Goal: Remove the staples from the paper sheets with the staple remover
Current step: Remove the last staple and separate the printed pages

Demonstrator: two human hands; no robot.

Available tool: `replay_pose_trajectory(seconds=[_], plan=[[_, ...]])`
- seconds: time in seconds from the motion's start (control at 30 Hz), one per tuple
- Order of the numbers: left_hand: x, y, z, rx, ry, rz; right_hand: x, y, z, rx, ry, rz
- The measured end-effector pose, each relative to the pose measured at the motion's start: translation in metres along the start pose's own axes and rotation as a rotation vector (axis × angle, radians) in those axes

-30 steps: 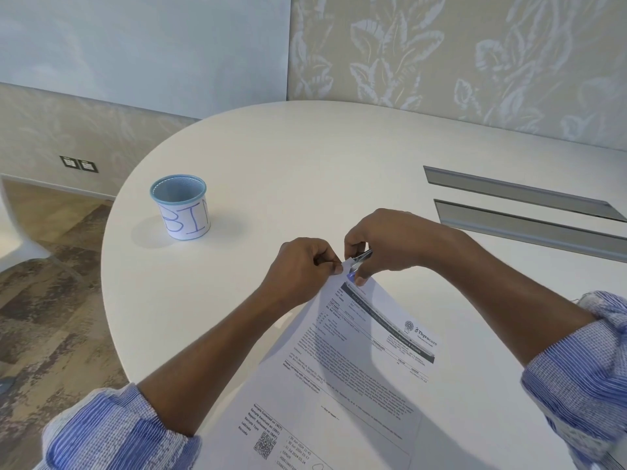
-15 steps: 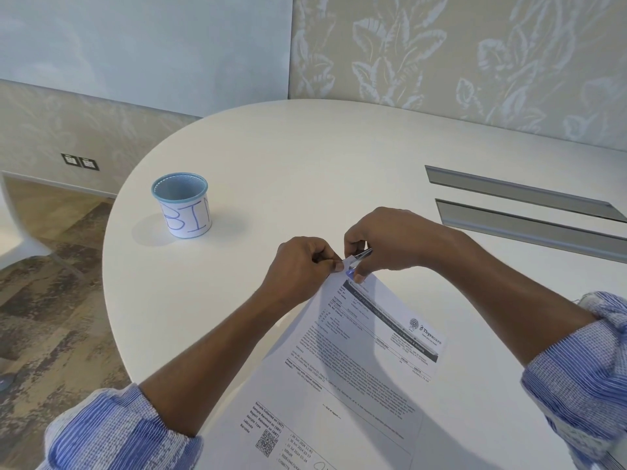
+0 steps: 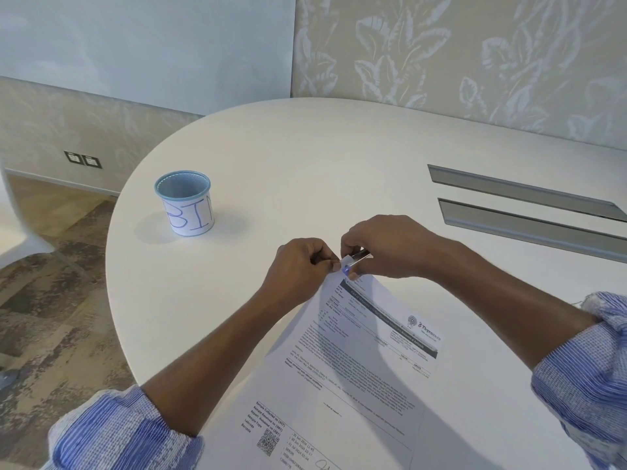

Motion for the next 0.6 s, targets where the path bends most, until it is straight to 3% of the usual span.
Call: replay_pose_trajectory(seconds=[0.17, 0.27, 0.37, 0.5, 0.6], plan=[[0.006, -0.009, 0.002, 0.027, 0.031, -0.063, 0.003, 0.023, -0.012, -0.091, 0.101, 0.338], [0.006, -0.021, 0.002, 0.104, 0.048, -0.160, -0.004, 0.048, -0.031, -0.256, 0.255, 0.738], [0.007, -0.033, 0.004, 0.160, 0.102, -0.233, -0.026, 0.067, -0.054, -0.395, 0.333, 0.930], [0.009, -0.046, 0.007, 0.208, 0.166, -0.290, -0.063, 0.090, -0.091, -0.601, 0.478, 0.963], [0.007, -0.057, 0.009, 0.259, 0.202, -0.368, -0.085, 0.108, -0.125, -0.760, 0.604, 0.698]])
Point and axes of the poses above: each hand's wrist, its own z-axis towards the middle knuckle, its own x-axis out of the back of the hand, y = z × x, the point moved 6 cm from there along z, towards the middle knuckle, and after that the axes turned 4 degrees about x, right-handed, at the moved point
